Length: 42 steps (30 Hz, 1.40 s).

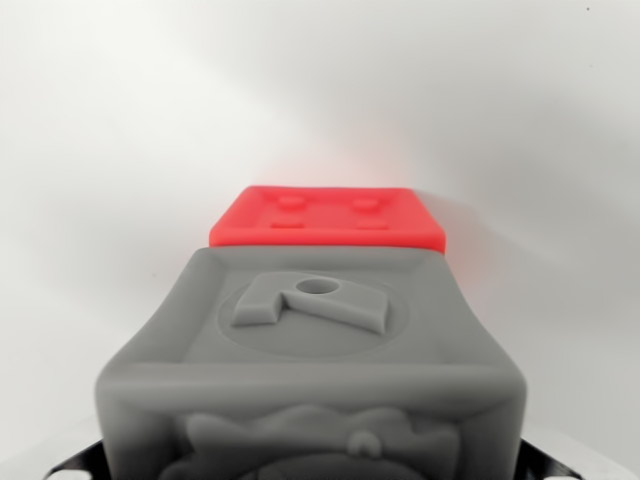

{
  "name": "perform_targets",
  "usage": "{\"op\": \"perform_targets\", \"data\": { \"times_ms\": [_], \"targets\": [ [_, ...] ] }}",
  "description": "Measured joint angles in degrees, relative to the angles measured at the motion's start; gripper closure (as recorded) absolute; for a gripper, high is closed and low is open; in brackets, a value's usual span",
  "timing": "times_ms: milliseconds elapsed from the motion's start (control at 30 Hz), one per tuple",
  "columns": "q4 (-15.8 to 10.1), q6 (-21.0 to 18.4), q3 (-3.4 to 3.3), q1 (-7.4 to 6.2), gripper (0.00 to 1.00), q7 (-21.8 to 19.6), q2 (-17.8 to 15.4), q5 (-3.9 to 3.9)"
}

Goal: Destack cube

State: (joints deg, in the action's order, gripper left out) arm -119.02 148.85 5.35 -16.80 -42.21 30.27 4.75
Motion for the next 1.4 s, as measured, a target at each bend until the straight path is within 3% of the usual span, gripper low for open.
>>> {"op": "perform_targets", "data": {
  "times_ms": [767,1400],
  "targets": [
    [-0.41,-2.76,0.28,0.2,1.0,0.13,-3.36,-0.18],
    [-0.55,-7.4,0.54,0.3,1.0,0.67,-8.28,-1.04]
  ]
}}
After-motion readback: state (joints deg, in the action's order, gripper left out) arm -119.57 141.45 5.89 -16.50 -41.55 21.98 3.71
